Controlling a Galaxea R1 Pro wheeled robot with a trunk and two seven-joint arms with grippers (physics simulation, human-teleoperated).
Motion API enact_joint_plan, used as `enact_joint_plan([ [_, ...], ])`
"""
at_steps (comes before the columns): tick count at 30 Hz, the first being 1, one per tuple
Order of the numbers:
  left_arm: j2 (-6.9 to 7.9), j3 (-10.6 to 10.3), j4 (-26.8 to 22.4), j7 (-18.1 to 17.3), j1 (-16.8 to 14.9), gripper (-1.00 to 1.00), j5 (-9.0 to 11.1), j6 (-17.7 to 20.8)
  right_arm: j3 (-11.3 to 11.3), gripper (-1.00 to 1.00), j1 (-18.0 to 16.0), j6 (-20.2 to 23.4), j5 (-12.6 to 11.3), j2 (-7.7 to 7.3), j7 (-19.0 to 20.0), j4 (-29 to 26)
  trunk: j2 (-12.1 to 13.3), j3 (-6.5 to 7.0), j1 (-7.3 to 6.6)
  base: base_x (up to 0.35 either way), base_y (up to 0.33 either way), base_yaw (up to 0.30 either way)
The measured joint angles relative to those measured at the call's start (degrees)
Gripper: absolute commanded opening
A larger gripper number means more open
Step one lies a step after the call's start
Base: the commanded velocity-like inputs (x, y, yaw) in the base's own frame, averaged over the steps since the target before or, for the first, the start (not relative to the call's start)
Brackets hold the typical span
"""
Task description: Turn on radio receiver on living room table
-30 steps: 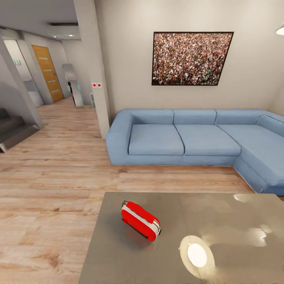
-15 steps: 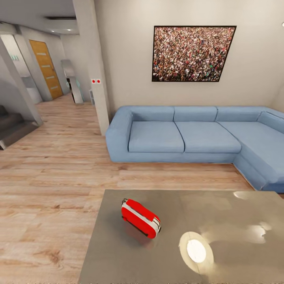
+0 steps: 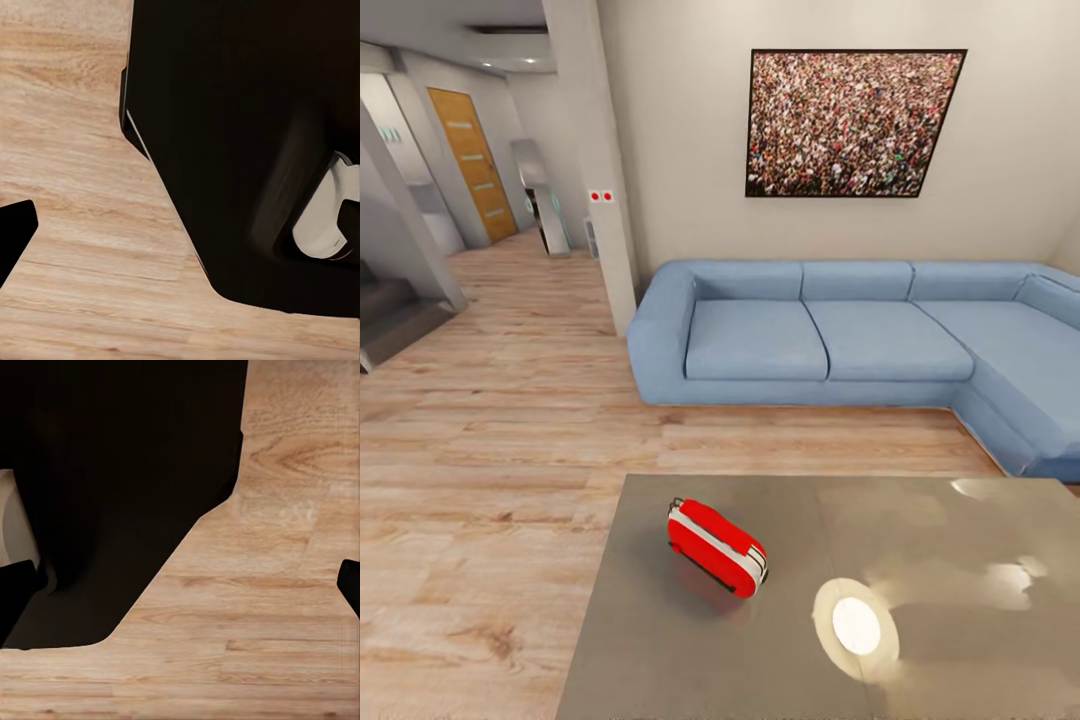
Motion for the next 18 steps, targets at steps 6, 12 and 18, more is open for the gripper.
enact_joint_plan([
  [6,0.00,0.00,-0.02,0.00,0.00,1.00,0.00,0.00,0.00,1.00,0.00,0.00,0.00,0.00,0.00,0.00,0.00,-0.55,0.00,0.000,0.000,0.000],
  [12,0.00,0.00,0.00,0.00,0.00,1.00,0.00,0.00,0.00,1.00,0.00,0.00,0.00,0.00,0.00,0.00,0.00,-1.10,0.00,0.000,0.000,0.000],
  [18,0.00,0.00,0.00,0.00,0.00,1.00,0.00,0.00,0.00,1.00,0.00,0.00,0.00,0.00,0.00,0.00,0.00,-1.65,0.00,0.000,0.000,0.000],
])
